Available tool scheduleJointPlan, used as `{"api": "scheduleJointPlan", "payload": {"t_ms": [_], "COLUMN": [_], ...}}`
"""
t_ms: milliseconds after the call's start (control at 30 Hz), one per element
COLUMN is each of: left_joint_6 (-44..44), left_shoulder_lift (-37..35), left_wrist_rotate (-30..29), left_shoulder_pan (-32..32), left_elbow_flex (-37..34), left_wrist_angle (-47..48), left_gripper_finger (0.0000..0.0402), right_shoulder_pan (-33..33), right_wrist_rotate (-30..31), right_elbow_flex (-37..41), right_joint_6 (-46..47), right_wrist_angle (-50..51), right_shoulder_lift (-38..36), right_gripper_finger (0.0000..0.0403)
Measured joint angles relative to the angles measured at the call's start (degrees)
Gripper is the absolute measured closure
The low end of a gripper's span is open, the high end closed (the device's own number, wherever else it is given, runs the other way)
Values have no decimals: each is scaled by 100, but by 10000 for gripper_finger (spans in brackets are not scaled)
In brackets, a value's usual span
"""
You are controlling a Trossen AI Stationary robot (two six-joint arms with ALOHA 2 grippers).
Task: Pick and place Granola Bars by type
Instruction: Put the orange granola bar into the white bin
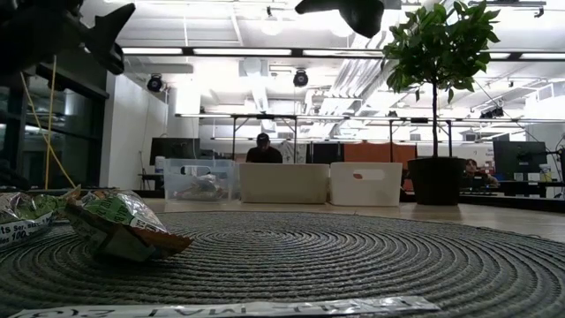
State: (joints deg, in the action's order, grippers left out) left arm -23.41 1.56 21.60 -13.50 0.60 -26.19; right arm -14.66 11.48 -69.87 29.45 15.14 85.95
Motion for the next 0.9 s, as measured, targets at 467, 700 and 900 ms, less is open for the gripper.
{"api": "scheduleJointPlan", "payload": {"t_ms": [467,700,900], "left_joint_6": [-259,-252,-250], "left_shoulder_lift": [-120,-117,-116], "left_wrist_rotate": [-469,-401,-421], "left_shoulder_pan": [0,0,0], "left_elbow_flex": [2,2,2], "left_wrist_angle": [675,1134,1773], "left_gripper_finger": [209,209,209], "right_shoulder_pan": [-440,-402,-378], "right_wrist_rotate": [505,463,29], "right_elbow_flex": [-1667,-3955,-5623], "right_joint_6": [-427,-229,486], "right_wrist_angle": [-22,1548,2485], "right_shoulder_lift": [1005,2475,3509], "right_gripper_finger": [292,292,292]}}
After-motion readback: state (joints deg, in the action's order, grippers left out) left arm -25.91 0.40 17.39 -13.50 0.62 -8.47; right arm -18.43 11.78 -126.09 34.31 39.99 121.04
